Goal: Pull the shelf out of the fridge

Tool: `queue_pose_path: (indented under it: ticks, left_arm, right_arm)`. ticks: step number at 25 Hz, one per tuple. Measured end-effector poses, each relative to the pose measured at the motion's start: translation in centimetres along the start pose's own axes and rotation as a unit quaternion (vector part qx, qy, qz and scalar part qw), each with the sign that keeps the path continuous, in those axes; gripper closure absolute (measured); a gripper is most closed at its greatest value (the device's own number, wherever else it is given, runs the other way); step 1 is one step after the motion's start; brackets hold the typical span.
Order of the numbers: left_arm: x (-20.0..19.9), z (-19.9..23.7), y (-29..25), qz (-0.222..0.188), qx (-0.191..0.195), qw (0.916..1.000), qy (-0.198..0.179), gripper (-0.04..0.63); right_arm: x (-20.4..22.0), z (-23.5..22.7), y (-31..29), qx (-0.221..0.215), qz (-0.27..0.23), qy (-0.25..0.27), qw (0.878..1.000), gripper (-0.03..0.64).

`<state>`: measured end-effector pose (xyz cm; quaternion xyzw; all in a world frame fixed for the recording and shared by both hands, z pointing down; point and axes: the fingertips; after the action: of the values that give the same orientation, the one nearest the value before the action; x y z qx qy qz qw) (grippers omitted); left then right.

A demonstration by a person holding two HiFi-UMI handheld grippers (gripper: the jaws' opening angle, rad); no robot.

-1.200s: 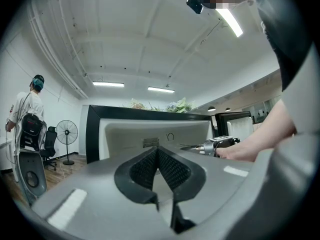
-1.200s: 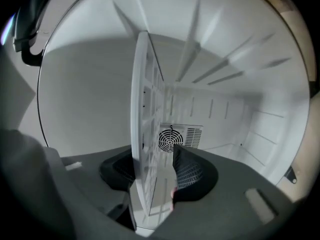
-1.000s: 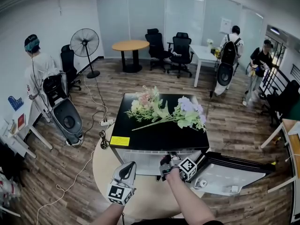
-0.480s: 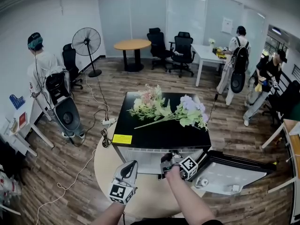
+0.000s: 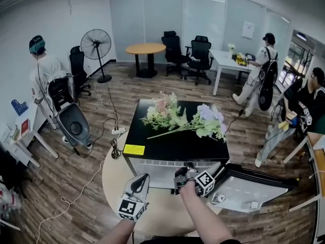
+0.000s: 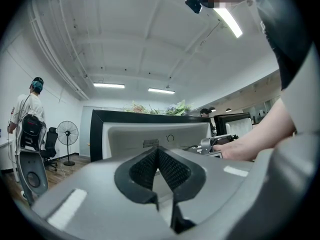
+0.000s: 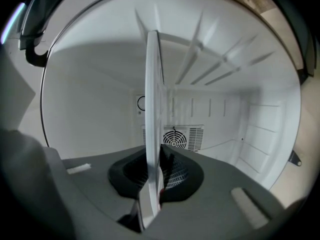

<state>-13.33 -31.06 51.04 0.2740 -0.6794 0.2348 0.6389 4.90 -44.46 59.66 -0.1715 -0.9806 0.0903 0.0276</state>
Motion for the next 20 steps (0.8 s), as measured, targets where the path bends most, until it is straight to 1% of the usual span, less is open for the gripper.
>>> queue_pose_path:
  ticks: [3,6,10,13,17,20]
  left_arm:
    - [0.0,-0.1,0.0,-0.001,0.0,1.0,0.0,0.595]
    - [0.0,-0.2,0.0,-0.002,0.0,1.0,0.0,0.595]
    - [-0.2,-0.4,0.1,-0.003,-0.002,1.0,-0.001,0.595]
    - [-0.3,-0.4,0.1,-0.005,-0.003,1.0,-0.002,0.595]
    - [-0.4,-0.6,0.1,-0.007,-0.002,1.0,-0.003,0.595]
    - [-0.5,-0.7,0.1,-0.009,-0.003,1.0,-0.002,0.595]
  right_arm:
    - [0.1,-0.2,0.3,0.005,-0.002,0.0,1.0,0.581]
    - [0.2,-0.6,0.8,0.019,-0.003,0.005,1.0,0.581]
    - [0.4,-0.4,1.2,0.008,0.001,0.004,1.0,0.581]
    - [0.5,-0.8,1.8,0.023,0.001,0.007,1.0,0.581]
    - [0.7,-0.7,2.2,0.013,0.004,0.005,1.0,0.581]
    - [0.9,-0.9,2.7,0.021,0.005,0.007,1.0,0.581]
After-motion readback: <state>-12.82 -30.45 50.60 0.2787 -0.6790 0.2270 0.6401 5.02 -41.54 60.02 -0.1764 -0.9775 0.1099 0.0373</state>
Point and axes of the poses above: the fingertips, and each gripper's own axes: y backward along the fingers, z to its left, x out of its underside, and after that the axes turned 15 degrees about x, right-handed
